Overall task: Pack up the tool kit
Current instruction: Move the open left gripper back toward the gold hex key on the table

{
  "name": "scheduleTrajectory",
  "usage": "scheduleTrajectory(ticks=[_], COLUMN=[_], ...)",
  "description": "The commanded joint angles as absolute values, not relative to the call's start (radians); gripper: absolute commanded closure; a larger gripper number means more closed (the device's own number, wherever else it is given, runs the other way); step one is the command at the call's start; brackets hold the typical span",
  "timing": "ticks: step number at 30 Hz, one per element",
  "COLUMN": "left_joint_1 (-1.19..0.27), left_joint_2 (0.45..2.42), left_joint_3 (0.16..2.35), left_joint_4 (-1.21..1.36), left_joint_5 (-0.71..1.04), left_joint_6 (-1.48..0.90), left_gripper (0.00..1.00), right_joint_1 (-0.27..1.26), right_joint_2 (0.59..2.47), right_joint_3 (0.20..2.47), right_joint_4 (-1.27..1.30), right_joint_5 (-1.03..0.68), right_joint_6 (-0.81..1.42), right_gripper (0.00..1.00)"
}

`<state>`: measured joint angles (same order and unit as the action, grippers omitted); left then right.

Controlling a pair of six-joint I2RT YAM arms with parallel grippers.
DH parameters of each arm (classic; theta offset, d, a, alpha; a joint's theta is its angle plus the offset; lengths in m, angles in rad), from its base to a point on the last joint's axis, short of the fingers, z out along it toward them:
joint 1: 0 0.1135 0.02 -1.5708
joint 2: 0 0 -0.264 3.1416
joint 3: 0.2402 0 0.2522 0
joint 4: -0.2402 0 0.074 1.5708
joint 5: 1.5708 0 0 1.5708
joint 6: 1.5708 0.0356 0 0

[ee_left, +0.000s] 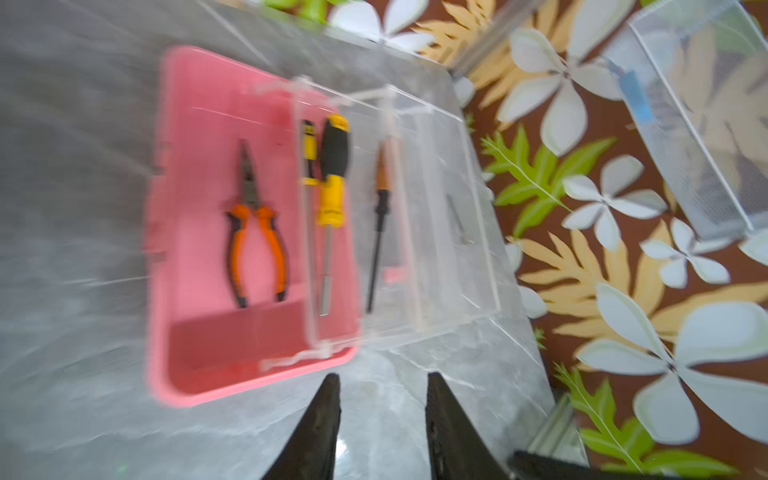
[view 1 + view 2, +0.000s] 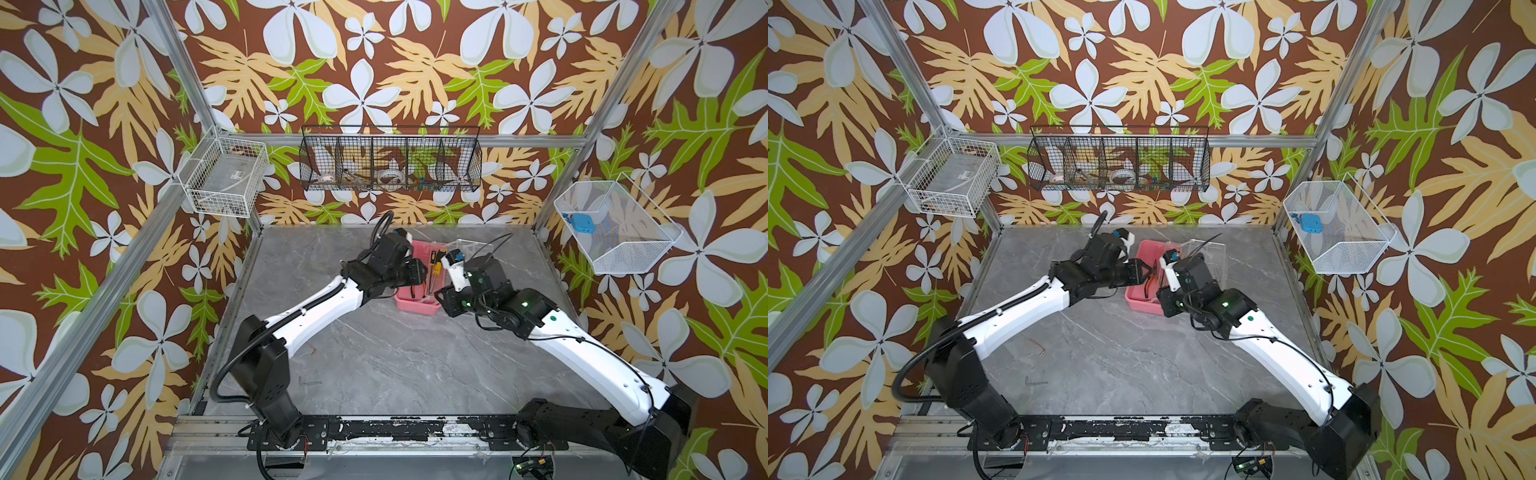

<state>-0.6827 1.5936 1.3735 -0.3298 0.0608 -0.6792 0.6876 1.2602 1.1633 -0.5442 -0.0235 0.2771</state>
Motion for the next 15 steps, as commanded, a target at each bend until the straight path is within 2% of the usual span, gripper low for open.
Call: scheduleTrajectory(ticks=[1,6,11,15], left_joint_1=[-0.617,-0.486,-0.381,-0.316], left_joint_2=[1.476,1.261,1.161,1.119], left_joint_3=[1.256,1.037,0.871,0.741], left_joint_4=[-0.481,-0.608,-0.748,-0.771], left_joint_5=[-0.113,-0.194,-0.235,-0.235], left_joint_6=[-0.731,-0.812,-0.850,-0.862], left_gripper=[0.63,0.58,0.64,0.60], right_joint_1=[0.785,0.943,0.965,0.965], right_joint_2=[1.325,1.463,1.535,1.525], right_joint_3=[1.205,1.274,1.309,1.287], right_joint_4=[-0.496,-0.463,-0.459,-0.448], right_joint_5=[0.054,0.093,0.048,0.063], right_joint_6=[0.204,0.130,0.127,0.115], right_gripper=[0.62,0.63,0.67,0.67])
